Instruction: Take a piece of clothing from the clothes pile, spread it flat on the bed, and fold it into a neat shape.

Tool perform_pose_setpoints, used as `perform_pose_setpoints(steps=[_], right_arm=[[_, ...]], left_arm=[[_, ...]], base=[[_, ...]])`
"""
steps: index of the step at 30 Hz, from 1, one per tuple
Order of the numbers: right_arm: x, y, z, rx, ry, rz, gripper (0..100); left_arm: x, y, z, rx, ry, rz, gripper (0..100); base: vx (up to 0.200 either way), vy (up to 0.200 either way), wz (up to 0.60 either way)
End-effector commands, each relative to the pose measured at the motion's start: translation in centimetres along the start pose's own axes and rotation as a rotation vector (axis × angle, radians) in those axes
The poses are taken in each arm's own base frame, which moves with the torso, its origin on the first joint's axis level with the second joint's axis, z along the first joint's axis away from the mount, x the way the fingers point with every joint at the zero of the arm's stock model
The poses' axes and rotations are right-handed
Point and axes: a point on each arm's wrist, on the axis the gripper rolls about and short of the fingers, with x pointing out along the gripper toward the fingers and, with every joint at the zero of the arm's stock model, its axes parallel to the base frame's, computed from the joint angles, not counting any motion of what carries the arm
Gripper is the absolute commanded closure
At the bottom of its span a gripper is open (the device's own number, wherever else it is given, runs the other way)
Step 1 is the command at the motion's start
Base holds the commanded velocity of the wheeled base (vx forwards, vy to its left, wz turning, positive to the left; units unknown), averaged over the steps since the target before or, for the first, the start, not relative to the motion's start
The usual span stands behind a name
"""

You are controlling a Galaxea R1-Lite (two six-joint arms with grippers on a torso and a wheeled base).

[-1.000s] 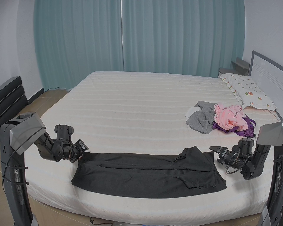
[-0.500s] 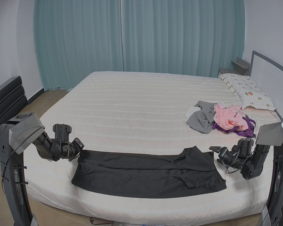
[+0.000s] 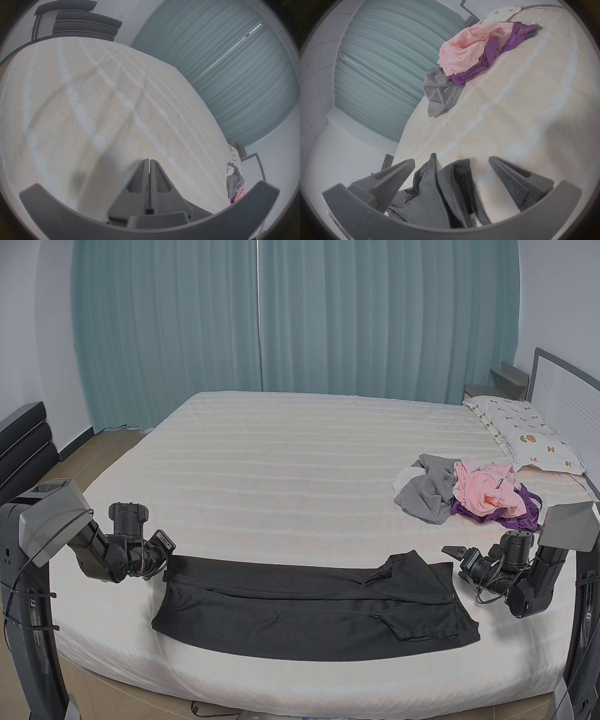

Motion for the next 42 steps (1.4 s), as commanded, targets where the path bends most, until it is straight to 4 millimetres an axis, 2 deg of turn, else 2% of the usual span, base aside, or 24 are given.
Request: perform_pose_setpoints(steps=[1,2,3,10,16,26,27,29,30,33,36,37,38,42], right_arm=[[1.5,-0.3,-0.5,-0.002,0.013,-0.018,0],[1.7,-0.2,-0.5,-0.001,0.015,-0.027,0],[1.7,-0.2,-0.5,-0.001,0.015,-0.027,100],[2.6,-0.2,-0.5,-0.008,-0.004,-0.042,100],[2.3,-0.1,0.3,-0.003,-0.042,-0.042,100],[2.3,-0.1,0.3,0.002,-0.042,-0.042,100],[2.3,-0.1,0.3,0.002,-0.042,-0.042,0],[2.1,0.0,0.3,-0.001,-0.047,-0.035,0],[2.0,0.1,0.4,-0.004,-0.055,-0.026,0],[1.5,0.5,0.7,-0.01,-0.074,-0.007,0],[-0.6,2.0,2.0,-0.022,-0.121,0.036,0],[-0.7,2.1,2.1,-0.022,-0.123,0.038,0],[-1.8,3.1,2.4,-0.031,-0.138,0.06,0],[-3.6,5.7,1.8,-0.065,-0.093,0.128,0]], left_arm=[[0.1,0.1,0.0,-0.002,0.001,0.002,100],[0.1,0.1,0.0,-0.002,0.002,0.001,100],[0.1,0.1,0.0,-0.002,0.002,0.001,100],[0.3,0.3,-0.3,-0.002,0.01,0.008,100],[0.3,0.4,-0.4,-0.002,0.016,0.013,100],[0.3,0.4,-0.5,-0.001,0.024,0.012,100],[0.3,0.4,-0.5,-0.002,0.027,0.009,100],[0.2,0.4,-0.5,-0.003,0.03,0.008,100],[0.2,0.4,-0.5,-0.003,0.031,0.009,0],[0.1,0.4,-0.5,-0.003,0.031,0.007,0],[0.1,0.5,-0.3,-0.015,0.03,0.006,0],[0.1,0.5,-0.3,-0.016,0.03,0.006,0],[0.1,0.6,-0.3,-0.034,0.033,0.004,0],[-0.1,0.6,0.1,-0.058,0.035,-0.005,0]], base=[[0.0,0.0,0.0],[0.0,0.0,0.0],[0.0,0.0,0.0],[0.0,0.0,0.0],[0.0,0.0,0.0],[0.0,0.0,0.0],[0.0,0.0,0.0],[0.0,0.0,0.0],[0.0,0.0,0.0],[0.0,0.0,0.0],[0.0,0.0,0.0],[0.0,0.0,0.0],[0.0,0.0,0.0],[0.0,0.0,0.0]])
